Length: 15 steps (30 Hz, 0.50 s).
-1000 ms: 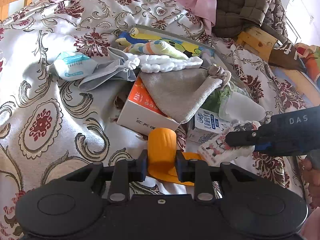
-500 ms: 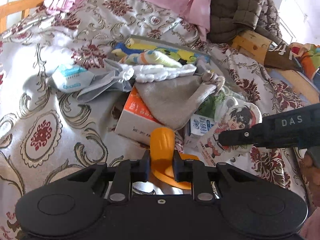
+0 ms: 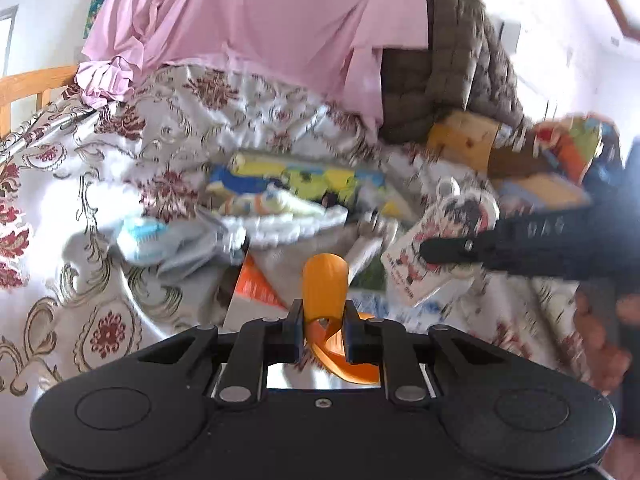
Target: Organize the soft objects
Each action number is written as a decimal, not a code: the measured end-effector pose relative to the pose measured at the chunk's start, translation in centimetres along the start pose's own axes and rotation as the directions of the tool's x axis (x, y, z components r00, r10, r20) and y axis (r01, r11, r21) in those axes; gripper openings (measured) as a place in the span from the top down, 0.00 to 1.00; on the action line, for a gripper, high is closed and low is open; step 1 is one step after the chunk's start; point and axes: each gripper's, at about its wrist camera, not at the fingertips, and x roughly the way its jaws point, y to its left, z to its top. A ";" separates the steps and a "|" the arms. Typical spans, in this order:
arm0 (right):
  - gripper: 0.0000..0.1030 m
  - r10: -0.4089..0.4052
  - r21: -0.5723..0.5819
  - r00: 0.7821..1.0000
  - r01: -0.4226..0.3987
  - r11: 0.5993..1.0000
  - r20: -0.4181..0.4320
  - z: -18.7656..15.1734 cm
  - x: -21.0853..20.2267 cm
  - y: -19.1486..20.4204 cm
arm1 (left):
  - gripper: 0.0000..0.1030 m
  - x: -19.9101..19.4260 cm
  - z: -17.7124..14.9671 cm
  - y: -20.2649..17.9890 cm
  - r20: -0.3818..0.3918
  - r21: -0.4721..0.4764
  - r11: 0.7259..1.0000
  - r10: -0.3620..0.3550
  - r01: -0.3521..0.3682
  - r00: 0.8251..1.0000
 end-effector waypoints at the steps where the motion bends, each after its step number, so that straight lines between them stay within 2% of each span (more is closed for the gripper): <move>1: 0.86 -0.005 -0.006 1.000 0.005 1.000 0.020 0.1 -0.2 0.1 | 0.81 -0.1 0.5 0.1 0.008 -0.012 1.000 -0.004 0.004 1.000; 8: 0.86 -0.053 0.006 0.987 0.053 0.999 0.149 1.4 -0.3 -0.7 | 0.81 0.4 4.9 0.3 0.064 -0.026 1.000 -0.005 0.007 0.998; 12: 0.86 -0.075 0.046 0.976 0.067 0.997 0.203 3.2 0.8 -2.4 | 0.81 2.4 8.0 0.2 0.090 0.002 1.000 -0.008 0.007 0.996; 15: 0.85 -0.057 0.070 0.970 0.042 0.997 0.236 5.2 2.8 -4.4 | 0.80 4.8 10.5 0.3 0.104 0.005 1.000 0.002 -0.002 0.995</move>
